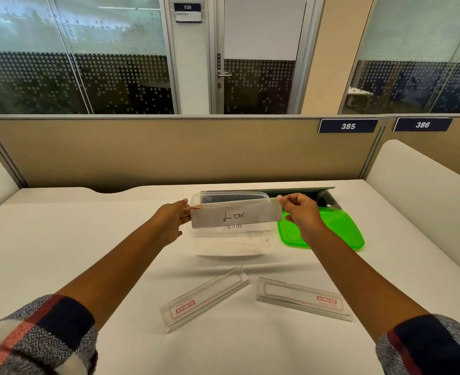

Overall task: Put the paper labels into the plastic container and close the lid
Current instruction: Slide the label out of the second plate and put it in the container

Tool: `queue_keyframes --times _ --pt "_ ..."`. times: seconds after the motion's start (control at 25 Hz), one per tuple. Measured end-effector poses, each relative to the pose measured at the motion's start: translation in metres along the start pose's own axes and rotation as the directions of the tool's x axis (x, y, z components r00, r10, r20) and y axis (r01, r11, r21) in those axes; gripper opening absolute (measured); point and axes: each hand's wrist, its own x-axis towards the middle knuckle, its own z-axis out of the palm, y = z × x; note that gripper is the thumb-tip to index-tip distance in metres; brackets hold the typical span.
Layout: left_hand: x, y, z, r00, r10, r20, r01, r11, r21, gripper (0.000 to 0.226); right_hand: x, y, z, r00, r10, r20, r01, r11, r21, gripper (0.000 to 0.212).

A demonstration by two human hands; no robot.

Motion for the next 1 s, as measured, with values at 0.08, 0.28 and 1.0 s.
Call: queue_keyframes --times 0.08,0.28,1.0 --pt "0.01 0.003 0.004 1.0 -0.01 0.02 0.011 0.999 -0.034 0.037 0.011 0.003 0.005 1.0 0.025 -0.018 -0.025 0.999 0.037 0.025" --pt "0.032 0.005 0.016 0.999 0.029 -0.02 -0.032 0.992 -0.125 0.043 0.03 0.012 0.016 0.994 0.109 -0.008 -0.107 0.985 0.135 0.023" --pt "0.061 -0.002 0.024 0.971 0.093 -0.221 0.025 0.876 0.481 0.03 0.056 0.035 0.019 0.995 0.093 -0.024 -0.086 0.743 -0.664 0.043"
